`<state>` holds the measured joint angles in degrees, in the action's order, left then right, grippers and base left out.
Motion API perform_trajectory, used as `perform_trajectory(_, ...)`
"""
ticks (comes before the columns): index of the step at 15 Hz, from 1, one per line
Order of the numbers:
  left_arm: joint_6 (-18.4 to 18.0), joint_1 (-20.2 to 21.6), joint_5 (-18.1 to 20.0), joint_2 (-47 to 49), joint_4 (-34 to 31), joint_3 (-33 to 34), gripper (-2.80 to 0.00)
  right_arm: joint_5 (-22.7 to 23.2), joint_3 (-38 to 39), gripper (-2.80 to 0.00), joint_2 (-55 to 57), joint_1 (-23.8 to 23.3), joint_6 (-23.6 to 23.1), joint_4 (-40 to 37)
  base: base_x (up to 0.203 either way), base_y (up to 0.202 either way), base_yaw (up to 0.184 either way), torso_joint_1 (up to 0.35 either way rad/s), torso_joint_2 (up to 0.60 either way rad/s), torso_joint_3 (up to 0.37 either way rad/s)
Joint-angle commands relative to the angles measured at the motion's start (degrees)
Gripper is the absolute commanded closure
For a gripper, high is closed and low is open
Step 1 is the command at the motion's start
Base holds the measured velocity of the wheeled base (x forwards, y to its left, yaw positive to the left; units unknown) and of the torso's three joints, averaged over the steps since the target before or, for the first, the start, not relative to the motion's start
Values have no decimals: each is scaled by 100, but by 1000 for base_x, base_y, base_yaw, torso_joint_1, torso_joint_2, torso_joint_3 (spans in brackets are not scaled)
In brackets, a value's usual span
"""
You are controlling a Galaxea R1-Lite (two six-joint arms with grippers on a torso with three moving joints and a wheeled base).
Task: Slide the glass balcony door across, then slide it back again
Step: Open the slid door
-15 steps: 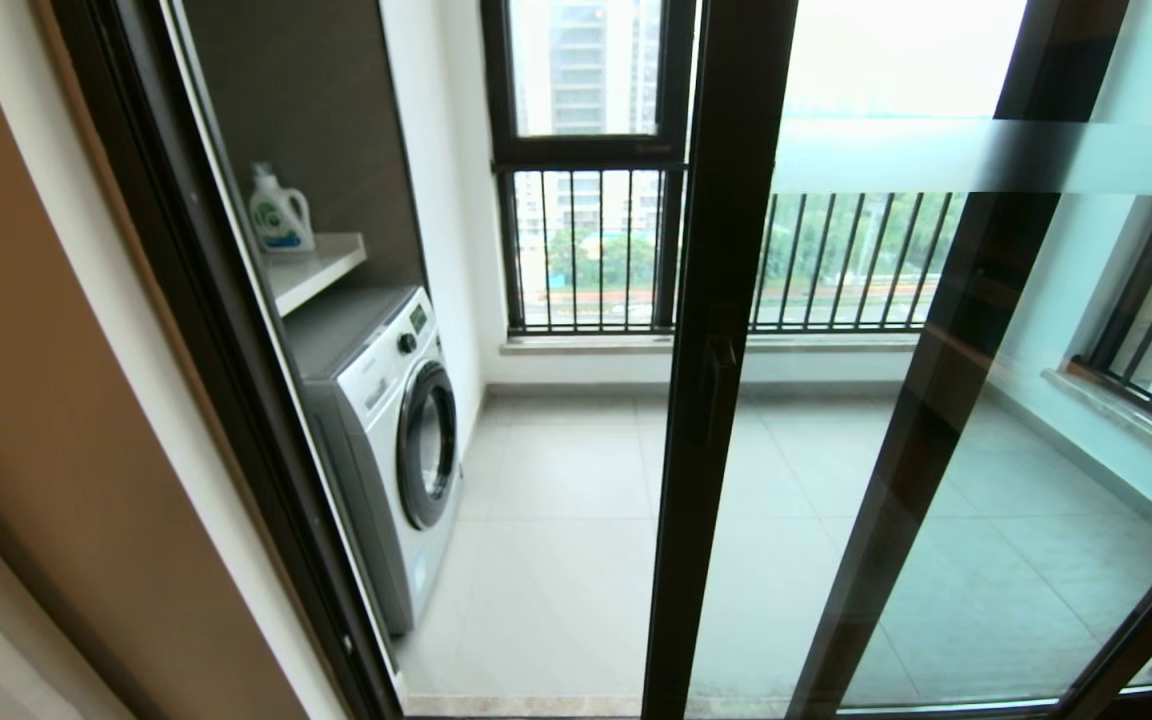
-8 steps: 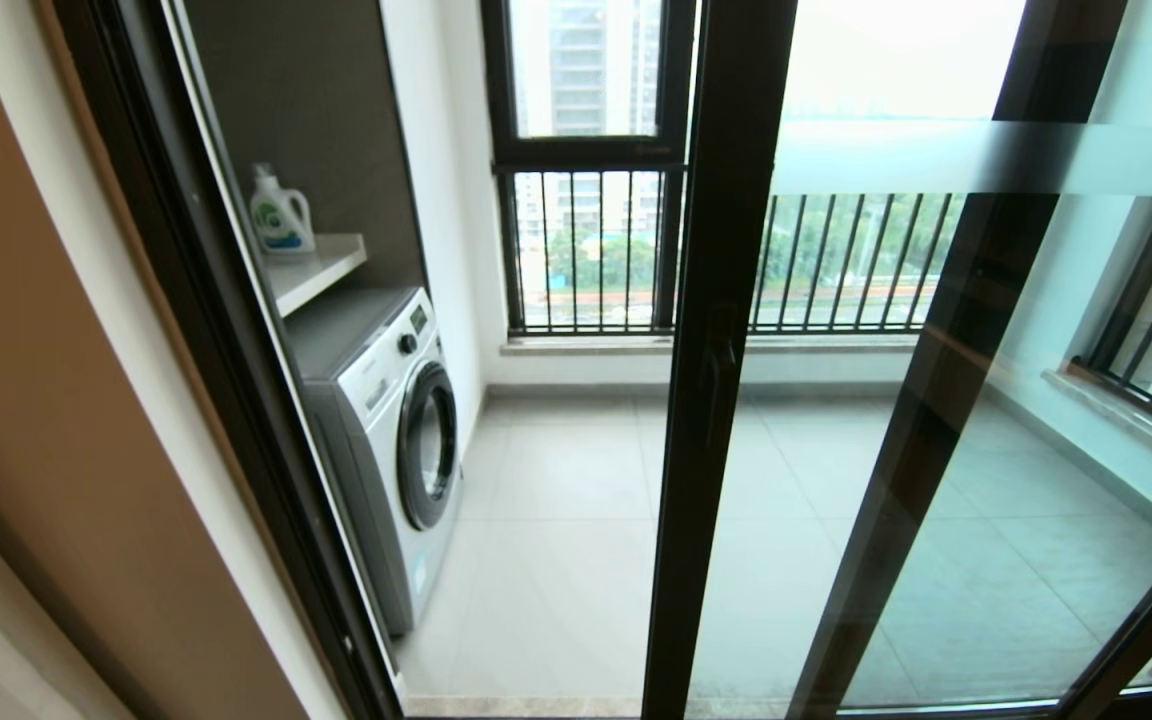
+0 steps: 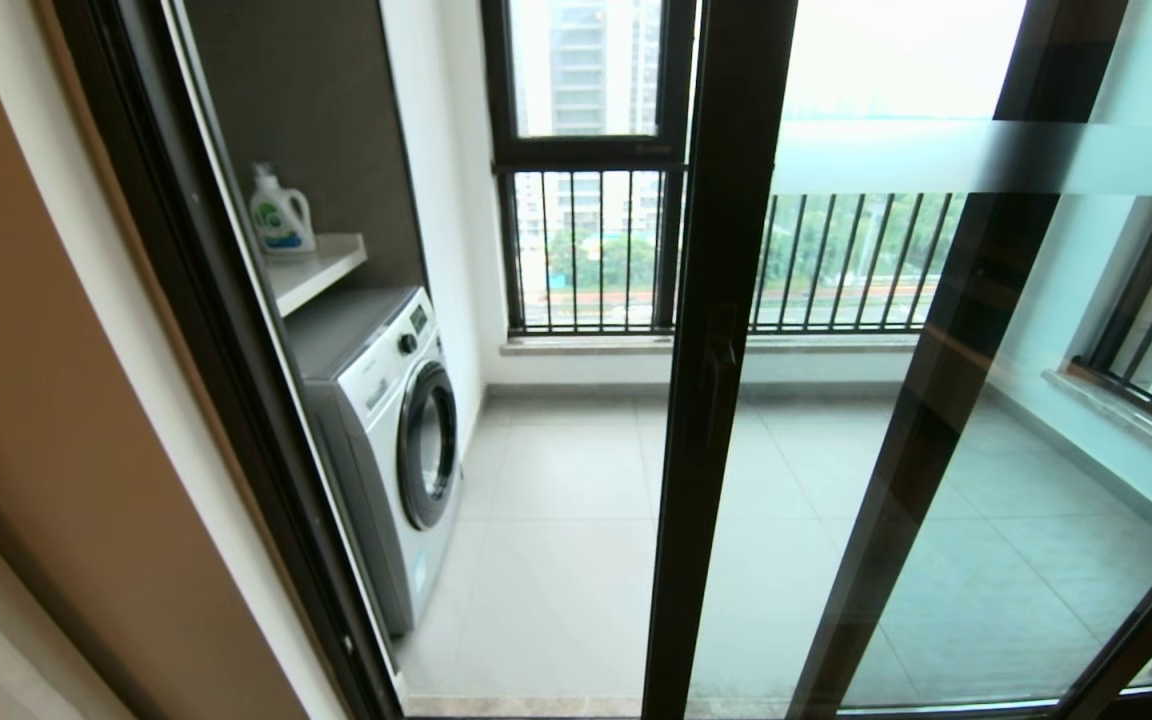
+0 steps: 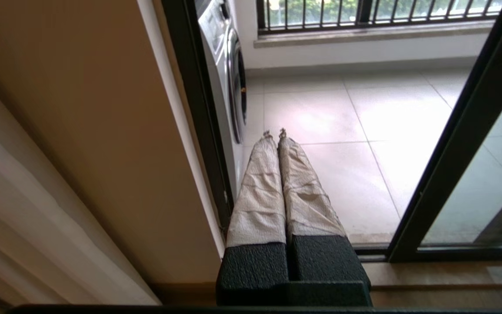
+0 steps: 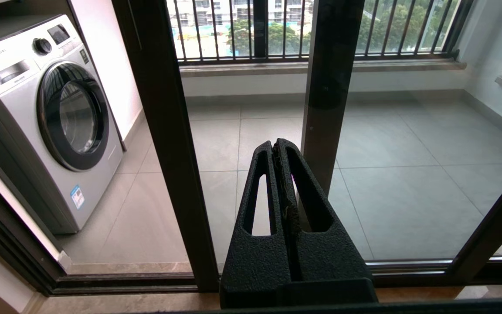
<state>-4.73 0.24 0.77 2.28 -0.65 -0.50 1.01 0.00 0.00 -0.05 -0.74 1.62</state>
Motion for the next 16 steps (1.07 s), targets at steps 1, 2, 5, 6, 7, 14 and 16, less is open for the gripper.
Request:
perform_trajectory(1,-28,-16,108,-211,-207,-56,0,4,70,0,-9,-4,-5,5,0,0,0,0,0,0)
perform_trajectory(2,-25,-10,108,-211,-207,-56,0,4,70,0,-9,-4,-5,5,0,0,0,0,0,0)
perform_trajectory(5,205,-16,33,-211,-198,-47,0,4,70,0,-9,-4,-5,5,0,0,0,0,0,0)
perform_trajectory(6,346,-16,11,-214,-198,-47,0,4,70,0,-9,2,-12,5,0,0,0,0,0,0)
perform_trajectory(7,393,-16,-67,-211,-198,-47,0,4,70,0,-7,-1,-14,5,0,0,0,0,0,0)
perform_trajectory(14,411,-16,-85,-215,-198,-47,0,-162,-533,0,175,-1,139,-52,0,0,0,0,0,0)
perform_trajectory(16,411,-16,-85,-211,-198,-47,0,-74,-1307,0,1037,7,288,-81,0,0,0,0,0,0)
